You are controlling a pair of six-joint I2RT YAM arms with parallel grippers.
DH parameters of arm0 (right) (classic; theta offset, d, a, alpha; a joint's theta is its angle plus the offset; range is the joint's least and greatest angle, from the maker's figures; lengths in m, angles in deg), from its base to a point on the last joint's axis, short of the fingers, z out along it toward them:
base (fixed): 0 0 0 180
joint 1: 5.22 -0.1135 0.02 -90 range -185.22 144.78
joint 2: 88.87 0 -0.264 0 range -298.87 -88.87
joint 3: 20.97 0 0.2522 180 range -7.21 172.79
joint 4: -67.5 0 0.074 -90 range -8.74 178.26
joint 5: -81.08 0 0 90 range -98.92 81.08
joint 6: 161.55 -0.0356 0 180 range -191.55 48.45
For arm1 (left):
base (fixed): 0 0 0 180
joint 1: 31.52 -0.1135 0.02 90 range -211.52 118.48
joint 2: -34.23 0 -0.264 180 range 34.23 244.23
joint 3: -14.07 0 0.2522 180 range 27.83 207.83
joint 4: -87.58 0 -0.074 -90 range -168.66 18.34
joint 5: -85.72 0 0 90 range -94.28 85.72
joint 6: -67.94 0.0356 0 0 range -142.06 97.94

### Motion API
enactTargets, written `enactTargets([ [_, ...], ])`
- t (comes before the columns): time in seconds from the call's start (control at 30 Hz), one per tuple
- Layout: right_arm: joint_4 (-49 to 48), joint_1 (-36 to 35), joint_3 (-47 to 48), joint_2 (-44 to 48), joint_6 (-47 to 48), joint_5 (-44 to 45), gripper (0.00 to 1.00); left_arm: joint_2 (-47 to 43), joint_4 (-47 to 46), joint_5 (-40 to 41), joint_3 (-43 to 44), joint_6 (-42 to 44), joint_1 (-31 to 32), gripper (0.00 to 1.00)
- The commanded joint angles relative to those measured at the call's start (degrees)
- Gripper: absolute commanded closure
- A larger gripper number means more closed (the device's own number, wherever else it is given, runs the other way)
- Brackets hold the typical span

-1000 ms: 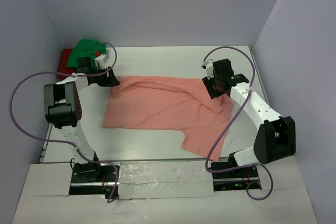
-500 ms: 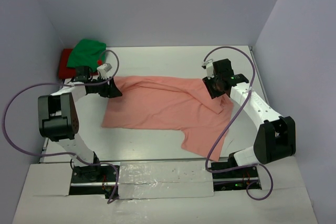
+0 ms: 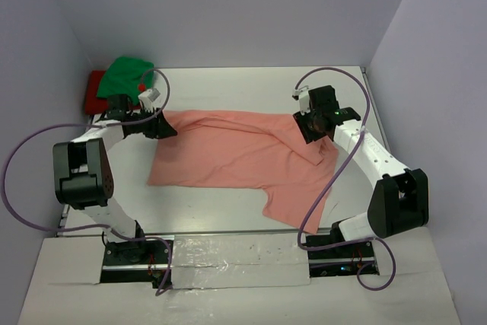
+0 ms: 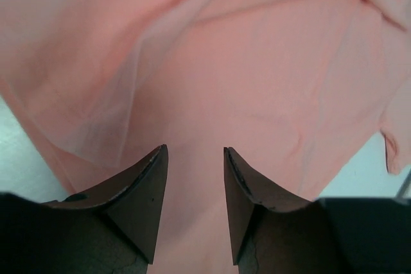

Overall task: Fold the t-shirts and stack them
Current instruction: Fold the tshirt

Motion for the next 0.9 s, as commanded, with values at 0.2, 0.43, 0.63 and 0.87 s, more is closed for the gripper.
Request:
enactTargets([
  [0.2,1.63,-1.38,11.65,-11.52,0.58,-16.26,0.51,-4.24,-21.70,4.85,8.36,-16.31,1.85,0.54],
  [0.43,1.90,-4.80,22.66,-25.75,0.57,-18.40,0.51,3.04,-25.07,8.10,11.70,-17.02,5.01,0.56],
  [0.63,0.84,-9.20,27.68,-32.45,2.24,-18.05,0.51,4.65,-24.88,9.42,12.76,-17.02,6.58,0.57],
  [0.87,1.46,-13.42,33.56,-38.51,3.39,-15.23,0.52,2.71,-24.88,10.48,9.86,-16.05,6.77,0.57],
])
